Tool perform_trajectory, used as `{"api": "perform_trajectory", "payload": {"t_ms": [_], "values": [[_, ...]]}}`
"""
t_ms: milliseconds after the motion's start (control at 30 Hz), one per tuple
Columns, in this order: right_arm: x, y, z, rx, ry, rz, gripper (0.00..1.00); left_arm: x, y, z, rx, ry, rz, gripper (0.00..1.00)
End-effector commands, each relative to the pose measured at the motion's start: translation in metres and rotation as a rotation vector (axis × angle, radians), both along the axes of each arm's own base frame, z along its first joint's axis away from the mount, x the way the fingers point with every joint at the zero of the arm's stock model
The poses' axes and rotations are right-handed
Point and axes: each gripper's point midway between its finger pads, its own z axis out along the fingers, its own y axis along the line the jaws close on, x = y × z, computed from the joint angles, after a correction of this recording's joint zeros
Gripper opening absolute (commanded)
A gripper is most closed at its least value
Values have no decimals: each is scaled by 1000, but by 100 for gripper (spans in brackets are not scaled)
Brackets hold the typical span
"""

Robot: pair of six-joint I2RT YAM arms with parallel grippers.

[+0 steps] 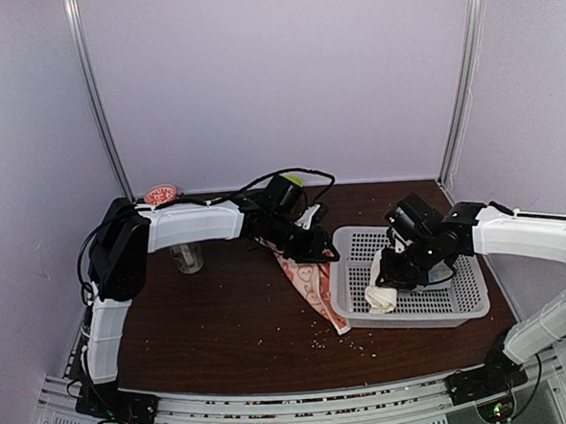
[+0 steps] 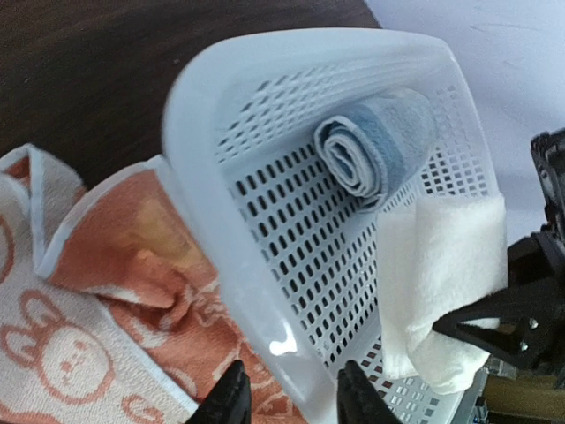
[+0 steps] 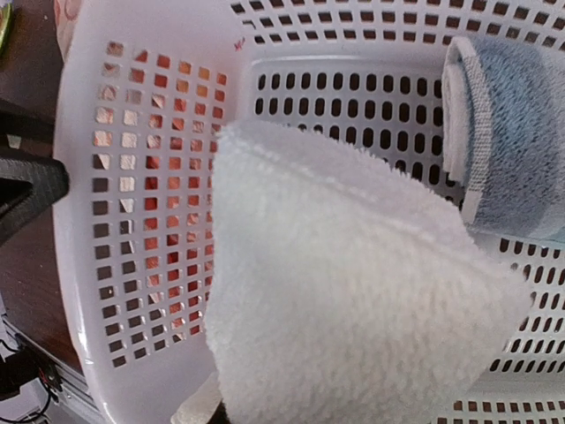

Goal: Roll the towels
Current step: Place the towel in the bin.

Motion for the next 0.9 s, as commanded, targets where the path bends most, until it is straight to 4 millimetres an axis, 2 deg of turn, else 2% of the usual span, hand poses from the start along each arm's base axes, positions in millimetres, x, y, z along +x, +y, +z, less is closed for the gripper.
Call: {"api": "perform_trajectory", "payload": {"t_ms": [0, 133, 233, 300, 500, 700, 867], "values": [[25, -19, 44, 46, -155, -157, 0, 2, -6, 4, -46, 9, 29, 27], [34, -45, 68, 96, -259, -320, 0, 3, -2, 9, -66, 10, 79, 14], [31, -62, 74, 138, -290, -441, 0, 2, 2, 15, -79, 11, 106, 5], [26, -72, 71, 169, -297, -511, 0, 2, 5, 18, -79, 11, 131, 0], [17, -85, 53, 272, -273, -674, 0, -2, 15, 17, -64, 30, 209, 0], [2, -97, 40, 292, -219, -774, 0, -4, 31, 7, -50, 86, 330, 0], [-6, -99, 21, 368, -170, -864, 0, -5, 38, 7, -50, 97, 416, 0]]}}
